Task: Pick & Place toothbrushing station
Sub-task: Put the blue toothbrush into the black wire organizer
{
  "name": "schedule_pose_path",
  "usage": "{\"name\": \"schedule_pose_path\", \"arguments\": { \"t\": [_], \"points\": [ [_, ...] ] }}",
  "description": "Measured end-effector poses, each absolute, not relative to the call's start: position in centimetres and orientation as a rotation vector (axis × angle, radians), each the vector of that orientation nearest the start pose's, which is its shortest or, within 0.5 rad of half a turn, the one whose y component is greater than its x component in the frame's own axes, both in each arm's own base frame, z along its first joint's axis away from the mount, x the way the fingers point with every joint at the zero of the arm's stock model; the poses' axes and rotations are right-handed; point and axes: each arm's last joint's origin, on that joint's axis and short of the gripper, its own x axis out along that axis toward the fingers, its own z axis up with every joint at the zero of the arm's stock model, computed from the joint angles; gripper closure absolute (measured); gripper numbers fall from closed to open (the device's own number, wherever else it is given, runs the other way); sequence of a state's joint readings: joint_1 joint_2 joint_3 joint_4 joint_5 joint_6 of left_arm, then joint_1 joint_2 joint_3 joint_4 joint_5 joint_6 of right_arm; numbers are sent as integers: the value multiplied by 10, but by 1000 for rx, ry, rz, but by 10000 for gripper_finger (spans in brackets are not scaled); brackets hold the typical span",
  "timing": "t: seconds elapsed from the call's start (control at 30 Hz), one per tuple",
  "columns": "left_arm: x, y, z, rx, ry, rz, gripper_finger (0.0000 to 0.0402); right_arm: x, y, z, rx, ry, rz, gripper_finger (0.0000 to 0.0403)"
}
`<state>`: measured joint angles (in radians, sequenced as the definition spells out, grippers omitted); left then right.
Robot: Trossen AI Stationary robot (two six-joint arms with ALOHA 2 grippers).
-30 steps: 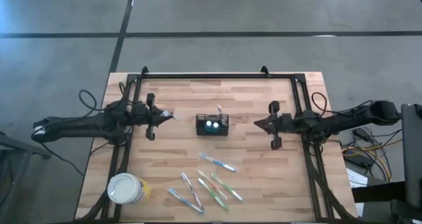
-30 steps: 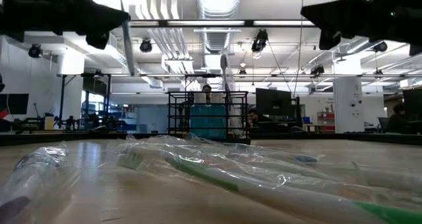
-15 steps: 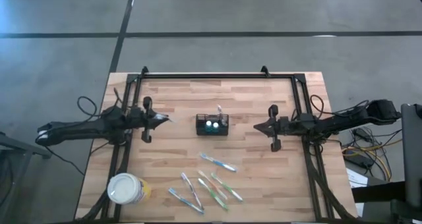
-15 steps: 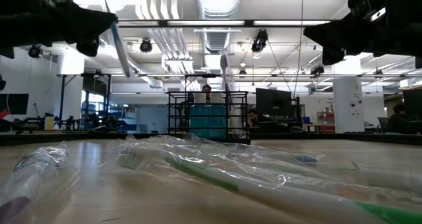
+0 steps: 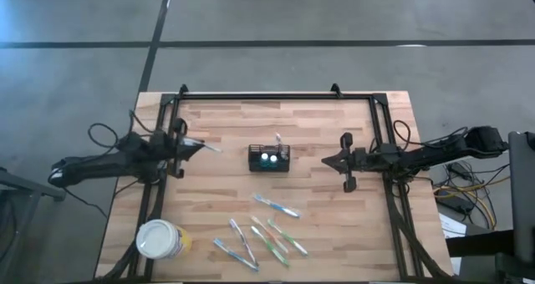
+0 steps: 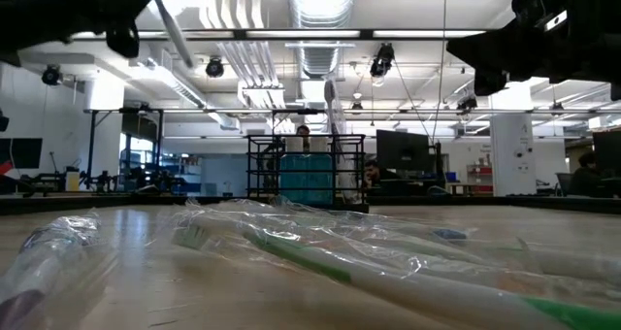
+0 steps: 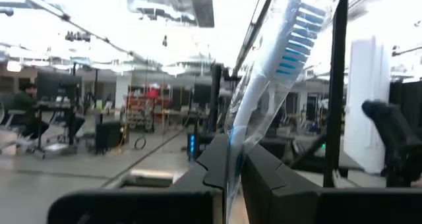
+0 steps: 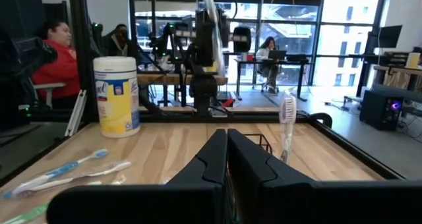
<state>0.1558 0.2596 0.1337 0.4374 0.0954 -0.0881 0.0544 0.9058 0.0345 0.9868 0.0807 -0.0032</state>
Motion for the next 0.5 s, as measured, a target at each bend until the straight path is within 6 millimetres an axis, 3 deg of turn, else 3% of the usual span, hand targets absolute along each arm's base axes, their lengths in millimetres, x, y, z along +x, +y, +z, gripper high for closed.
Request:
{"name": "schedule_pose_path", "arguments": {
  "t": [0.23,0.5],
  "points": [
    [121,16,273,36,-322,57,380,157,6,176,5,-128,-27,394],
    [171,23,287,106,-263,28,380,157,6,177,-20,-136,-29,394]
  ]
}}
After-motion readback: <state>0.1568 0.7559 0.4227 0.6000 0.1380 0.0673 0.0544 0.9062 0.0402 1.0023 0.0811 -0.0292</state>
